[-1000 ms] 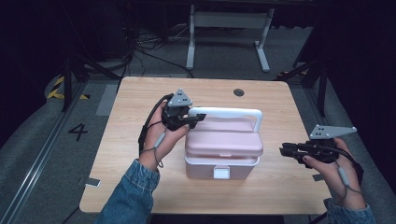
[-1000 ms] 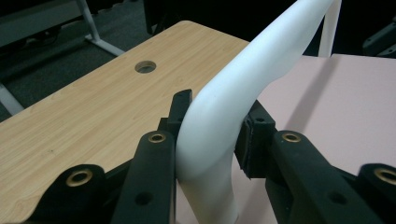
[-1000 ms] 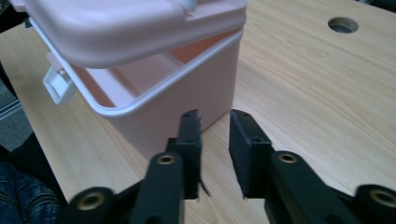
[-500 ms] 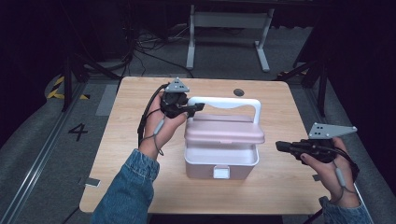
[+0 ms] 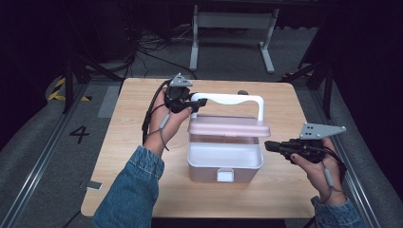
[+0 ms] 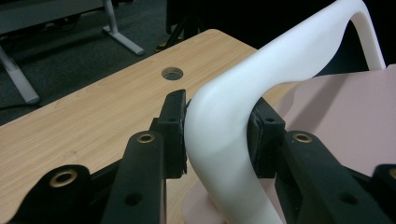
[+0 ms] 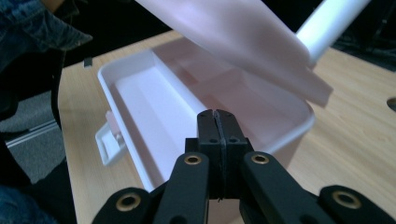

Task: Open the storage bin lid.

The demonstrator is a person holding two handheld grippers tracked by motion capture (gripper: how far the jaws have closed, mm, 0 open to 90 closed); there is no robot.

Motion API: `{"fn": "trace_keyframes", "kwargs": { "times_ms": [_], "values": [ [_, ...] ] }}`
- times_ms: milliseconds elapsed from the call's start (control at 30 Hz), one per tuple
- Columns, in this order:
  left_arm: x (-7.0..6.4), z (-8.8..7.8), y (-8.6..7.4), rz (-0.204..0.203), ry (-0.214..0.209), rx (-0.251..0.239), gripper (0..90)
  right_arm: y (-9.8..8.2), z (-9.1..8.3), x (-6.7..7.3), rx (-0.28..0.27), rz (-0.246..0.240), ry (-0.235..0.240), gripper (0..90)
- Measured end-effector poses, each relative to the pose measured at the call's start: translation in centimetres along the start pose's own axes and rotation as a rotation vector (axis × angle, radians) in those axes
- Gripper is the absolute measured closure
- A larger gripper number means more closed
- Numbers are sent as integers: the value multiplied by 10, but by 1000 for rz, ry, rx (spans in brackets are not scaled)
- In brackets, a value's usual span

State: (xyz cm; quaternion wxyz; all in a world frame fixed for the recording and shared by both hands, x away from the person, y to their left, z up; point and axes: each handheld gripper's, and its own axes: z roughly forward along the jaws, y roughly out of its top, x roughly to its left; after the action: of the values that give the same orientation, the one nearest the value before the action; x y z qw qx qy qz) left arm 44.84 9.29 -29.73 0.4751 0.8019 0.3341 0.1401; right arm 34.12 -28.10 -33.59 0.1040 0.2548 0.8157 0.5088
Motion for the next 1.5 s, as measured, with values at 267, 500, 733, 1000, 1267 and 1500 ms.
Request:
{"fn": "trace_keyframes", "kwargs": {
  "times_ms": [267, 500, 733, 1000, 1267, 1500],
  "values": [
    [0, 0, 0, -2, 1, 9, 629, 0, 10, 0, -106, -4, -36, 900],
    [-2, -3, -4, 7, -3, 17, 479, -1, 10, -2, -139, 10, -39, 900],
    [-4, -14, -11, 27, 11, 8, 289, -2, 13, -3, -143, 16, -34, 900],
    [-2, -50, -14, 65, 34, -30, 248, -2, 12, -3, -148, 18, -43, 900],
    [-4, -79, -26, 100, 24, -24, 248, -1, 12, -3, -163, 30, -34, 900],
    [-7, -96, -46, 107, 12, -2, 248, 0, 11, -2, -179, 38, -39, 900]
  ]
}}
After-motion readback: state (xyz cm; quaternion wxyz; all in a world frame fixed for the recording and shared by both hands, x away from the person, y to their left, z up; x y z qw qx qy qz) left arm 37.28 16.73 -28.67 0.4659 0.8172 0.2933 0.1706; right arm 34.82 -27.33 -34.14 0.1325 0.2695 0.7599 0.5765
